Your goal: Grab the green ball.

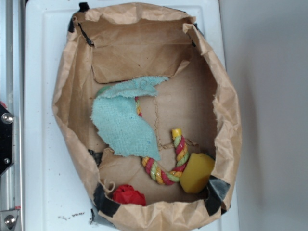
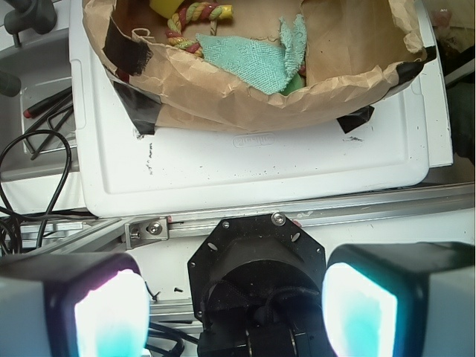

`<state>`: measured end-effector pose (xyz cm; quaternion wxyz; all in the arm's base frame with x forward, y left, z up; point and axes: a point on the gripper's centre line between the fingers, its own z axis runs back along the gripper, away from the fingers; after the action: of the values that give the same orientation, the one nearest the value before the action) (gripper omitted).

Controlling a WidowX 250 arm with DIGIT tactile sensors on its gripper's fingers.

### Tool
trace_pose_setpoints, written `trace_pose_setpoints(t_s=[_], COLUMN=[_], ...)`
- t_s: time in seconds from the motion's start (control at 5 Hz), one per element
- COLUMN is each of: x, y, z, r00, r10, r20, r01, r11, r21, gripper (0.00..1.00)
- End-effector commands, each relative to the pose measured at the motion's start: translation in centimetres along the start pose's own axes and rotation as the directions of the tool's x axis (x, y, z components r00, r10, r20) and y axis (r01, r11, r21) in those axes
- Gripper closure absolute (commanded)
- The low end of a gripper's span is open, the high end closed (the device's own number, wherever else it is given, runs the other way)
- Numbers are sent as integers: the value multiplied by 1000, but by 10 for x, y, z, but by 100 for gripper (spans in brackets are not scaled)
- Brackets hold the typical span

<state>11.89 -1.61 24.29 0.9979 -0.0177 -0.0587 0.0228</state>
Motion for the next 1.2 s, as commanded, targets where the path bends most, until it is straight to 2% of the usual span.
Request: trace_pose_setpoints(t_s=[0.0, 0.2, 0.6, 0.8, 1.0], x=[0, 39, 81, 109, 128], y=[0, 8, 33, 55, 64], z=[0, -23, -60, -74, -79], r00=[1000, 997, 974, 967, 968], r10=[0, -60, -225, -253, -251], r20=[0, 42, 31, -11, 18], r01=[0, 59, 224, 252, 252], r11=[1000, 998, 974, 967, 968], r21=[0, 7, 18, -25, -1], gripper=[0, 0, 0, 0, 0])
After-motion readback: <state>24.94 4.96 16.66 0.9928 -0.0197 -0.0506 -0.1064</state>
